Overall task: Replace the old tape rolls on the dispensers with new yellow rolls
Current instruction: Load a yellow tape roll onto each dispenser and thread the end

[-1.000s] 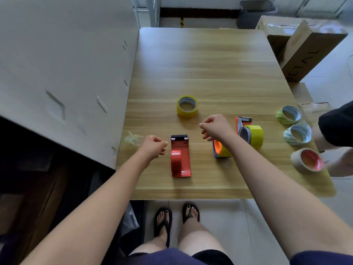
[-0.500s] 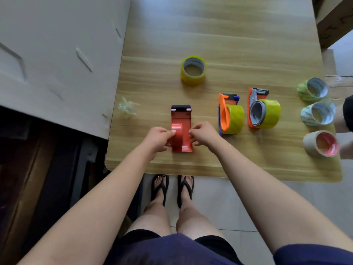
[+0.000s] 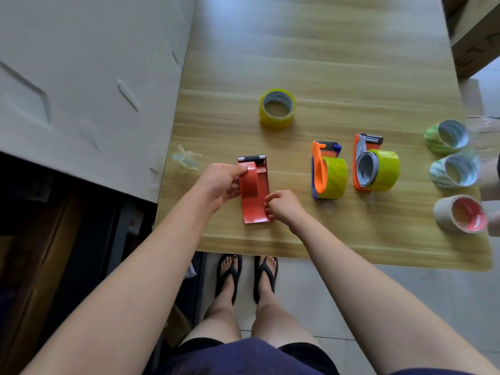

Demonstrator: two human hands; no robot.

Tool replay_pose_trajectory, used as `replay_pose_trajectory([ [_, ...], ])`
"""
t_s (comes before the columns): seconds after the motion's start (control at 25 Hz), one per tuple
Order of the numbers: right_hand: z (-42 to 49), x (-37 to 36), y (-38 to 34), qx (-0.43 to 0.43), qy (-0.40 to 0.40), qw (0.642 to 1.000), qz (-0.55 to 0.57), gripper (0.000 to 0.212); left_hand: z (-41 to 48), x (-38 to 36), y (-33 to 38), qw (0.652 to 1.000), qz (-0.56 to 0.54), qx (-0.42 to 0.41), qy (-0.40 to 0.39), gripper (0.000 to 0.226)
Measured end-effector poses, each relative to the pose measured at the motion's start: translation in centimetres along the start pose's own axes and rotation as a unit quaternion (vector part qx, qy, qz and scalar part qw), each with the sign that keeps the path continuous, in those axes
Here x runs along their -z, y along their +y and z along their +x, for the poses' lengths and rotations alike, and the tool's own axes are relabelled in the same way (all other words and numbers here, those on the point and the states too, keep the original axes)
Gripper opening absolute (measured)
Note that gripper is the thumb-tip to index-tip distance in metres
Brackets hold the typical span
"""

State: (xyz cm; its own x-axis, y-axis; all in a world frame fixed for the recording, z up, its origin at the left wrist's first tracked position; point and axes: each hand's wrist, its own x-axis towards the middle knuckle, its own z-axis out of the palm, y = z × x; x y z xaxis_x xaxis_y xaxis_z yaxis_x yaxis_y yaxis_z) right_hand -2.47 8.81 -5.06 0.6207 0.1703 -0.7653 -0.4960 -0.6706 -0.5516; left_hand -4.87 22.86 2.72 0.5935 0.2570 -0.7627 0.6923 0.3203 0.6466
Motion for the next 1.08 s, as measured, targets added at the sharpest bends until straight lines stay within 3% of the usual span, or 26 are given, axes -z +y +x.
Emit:
replay_pose_trajectory([
  [0.12,0.6,1.3,-1.8,-0.021,-0.012,1.000,-0.001,0.024,-0.6,0.3,-0.5,1.000,0.002,0.010,-0.025,0.013],
  [0.24,3.6,3.8,-5.7,0.036,0.072,0.997,-0.015,0.019,-0.5,0.4,-0.8,1.000,-0.003,0.005,-0.028,0.015],
  [0.36,7.6,5.3,-9.7,0.121,0.145,0.973,-0.131,0.035,-0.2,0.5,-1.0,1.000,-0.006,-0.013,-0.022,0.016],
  [0.52,12.0,5.3,-12.1,0.124,0.179,0.948,-0.233,0.061,0.4,0.8,-1.4,0.999,-0.001,-0.024,-0.024,0.019],
  [0.6,13.3,5.0,-12.1,0.113,0.206,0.946,-0.223,0.057,0.5,0.8,-1.8,0.999,0.002,-0.021,-0.031,0.023],
  [0.76,13.2,4.6,-11.3,0.136,0.244,0.936,-0.217,0.026,0.5,0.8,-2.2,0.999,-0.020,-0.025,-0.033,0.024],
  [0.92,9.7,6.1,-10.1,0.158,0.192,0.956,-0.158,0.017,-0.4,0.4,-1.2,0.999,-0.001,-0.004,-0.034,0.012],
  [1.08,3.8,6.8,-8.9,0.060,0.046,0.991,0.112,0.016,-0.6,0.5,-0.8,0.999,-0.005,0.026,-0.033,0.020],
])
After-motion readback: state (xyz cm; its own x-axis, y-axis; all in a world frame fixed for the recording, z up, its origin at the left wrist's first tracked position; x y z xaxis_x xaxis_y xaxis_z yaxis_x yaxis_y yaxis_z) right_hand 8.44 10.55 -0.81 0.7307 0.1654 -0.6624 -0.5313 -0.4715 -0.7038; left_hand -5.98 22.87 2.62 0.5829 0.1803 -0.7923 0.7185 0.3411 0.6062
